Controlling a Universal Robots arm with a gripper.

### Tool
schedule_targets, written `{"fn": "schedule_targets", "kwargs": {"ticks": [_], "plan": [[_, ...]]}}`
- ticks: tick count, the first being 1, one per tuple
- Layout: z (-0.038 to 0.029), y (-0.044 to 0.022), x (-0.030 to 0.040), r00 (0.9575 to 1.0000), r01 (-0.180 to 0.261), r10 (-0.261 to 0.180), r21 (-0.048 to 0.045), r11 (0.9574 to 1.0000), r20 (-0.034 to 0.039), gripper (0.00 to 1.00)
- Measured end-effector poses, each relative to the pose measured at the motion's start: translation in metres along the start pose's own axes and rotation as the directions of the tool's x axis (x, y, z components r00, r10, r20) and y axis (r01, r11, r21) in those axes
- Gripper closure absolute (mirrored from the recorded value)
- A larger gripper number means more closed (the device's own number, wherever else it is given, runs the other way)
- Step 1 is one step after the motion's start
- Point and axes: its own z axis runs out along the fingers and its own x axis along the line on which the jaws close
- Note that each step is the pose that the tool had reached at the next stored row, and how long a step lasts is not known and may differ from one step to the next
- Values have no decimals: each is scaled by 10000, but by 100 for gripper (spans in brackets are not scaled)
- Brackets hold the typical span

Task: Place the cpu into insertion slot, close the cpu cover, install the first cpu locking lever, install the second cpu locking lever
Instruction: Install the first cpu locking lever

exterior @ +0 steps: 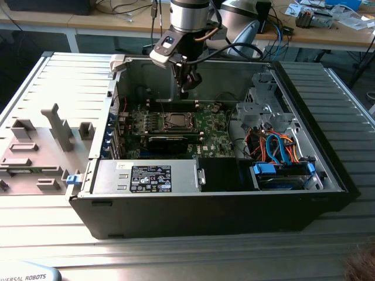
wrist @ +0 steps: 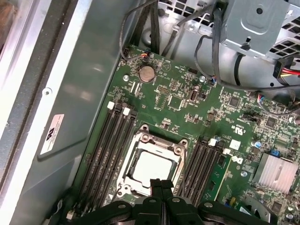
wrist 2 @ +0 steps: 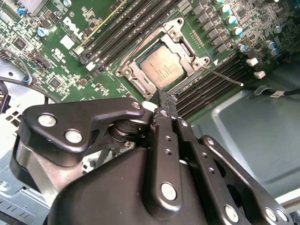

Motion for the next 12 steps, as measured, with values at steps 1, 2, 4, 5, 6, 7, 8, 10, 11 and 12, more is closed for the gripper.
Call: {"fn": "schedule_targets", "kwargs": {"ticks": [1,2,4,5,6,7,8,10,11,12], "plan": [[0,0,0,10000,79,-79,-3,10000,2,89],[0,0,0,9999,132,-132,-5,9999,2,89],[0,0,0,9998,205,-205,-8,9998,3,89],[0,0,0,9997,238,-238,-9,9997,4,89],[0,0,0,9996,270,-270,-10,9996,5,89],[0,0,0,9995,304,-304,-12,9995,6,89],[0,0,0,9994,338,-338,-13,9994,6,89],[0,0,0,9992,401,-401,-16,9992,7,89],[0,0,0,9991,433,-433,-17,9991,8,89],[0,0,0,9989,467,-467,-18,9989,8,89]]}}
